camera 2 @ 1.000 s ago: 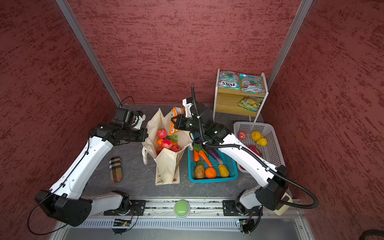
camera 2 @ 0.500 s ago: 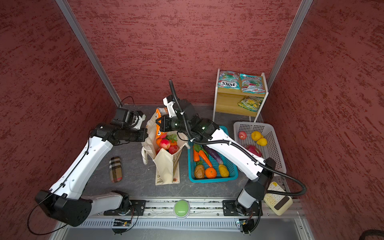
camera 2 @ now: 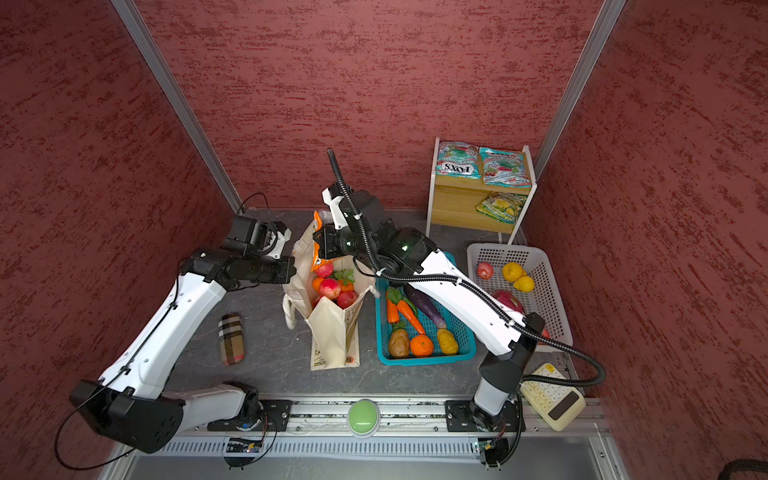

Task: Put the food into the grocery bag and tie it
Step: 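Pull the candy bag off the shelf and carry it over the tote bag, then lower the candy bag into the tote bag and open the right gripper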

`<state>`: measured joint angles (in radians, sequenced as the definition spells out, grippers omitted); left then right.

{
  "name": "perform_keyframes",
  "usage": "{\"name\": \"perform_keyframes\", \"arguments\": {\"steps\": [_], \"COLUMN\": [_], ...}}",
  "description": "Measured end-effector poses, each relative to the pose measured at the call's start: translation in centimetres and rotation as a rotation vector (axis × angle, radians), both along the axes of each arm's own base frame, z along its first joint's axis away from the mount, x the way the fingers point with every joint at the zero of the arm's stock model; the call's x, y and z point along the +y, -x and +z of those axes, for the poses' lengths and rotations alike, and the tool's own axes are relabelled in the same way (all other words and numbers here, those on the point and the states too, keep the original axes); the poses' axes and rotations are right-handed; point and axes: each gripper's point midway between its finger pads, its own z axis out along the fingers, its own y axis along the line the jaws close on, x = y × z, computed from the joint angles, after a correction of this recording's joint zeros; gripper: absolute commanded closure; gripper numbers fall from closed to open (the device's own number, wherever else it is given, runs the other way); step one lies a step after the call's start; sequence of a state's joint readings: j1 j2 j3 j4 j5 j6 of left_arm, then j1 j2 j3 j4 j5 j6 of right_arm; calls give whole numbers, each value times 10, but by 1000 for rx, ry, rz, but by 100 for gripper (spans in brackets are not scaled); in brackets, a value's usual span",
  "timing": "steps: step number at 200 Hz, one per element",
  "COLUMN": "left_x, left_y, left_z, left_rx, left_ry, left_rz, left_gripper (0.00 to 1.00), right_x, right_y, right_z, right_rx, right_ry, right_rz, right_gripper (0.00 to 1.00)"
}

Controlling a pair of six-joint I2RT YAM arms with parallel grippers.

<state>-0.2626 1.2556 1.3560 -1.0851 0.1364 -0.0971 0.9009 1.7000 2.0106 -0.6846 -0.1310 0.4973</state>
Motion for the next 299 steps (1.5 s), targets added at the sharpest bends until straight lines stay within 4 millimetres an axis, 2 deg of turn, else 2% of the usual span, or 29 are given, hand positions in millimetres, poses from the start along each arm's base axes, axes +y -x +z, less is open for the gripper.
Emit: {"name": "perform_keyframes", "arguments": {"steps": [24,92,115,168,225,247,273,299], "left_x": [0,0,0,0,2,2,2,2], "left_y": [0,0,0,0,0,0,1,1], "left_z": [0,0,0,0,1,2,3,4], "left_rx": [0,0,0,-1,-4,-7,-10,-12], "left_ry": [0,0,0,0,1,2,2,3], "left_rz": [0,0,0,1,5,5,5,5], "left_gripper": [100,100,100,100,100,100,100,100], "right_x": [-2,1,2,2,10,15,18,19], "right_y": [0,-5,-6,-6,-9,-10,-10,-11], "right_z": [4,-26,-45,-110,-138,-149,-158,-150], "right_rx": [-19,6,30,140,202,229,253,240], "right_ry": [9,102,134,213,213,216,223,215], "right_rz": [-2,1,6,24,44,53,58,60], "right_gripper": [100,100,100,100,100,94,79,62]}}
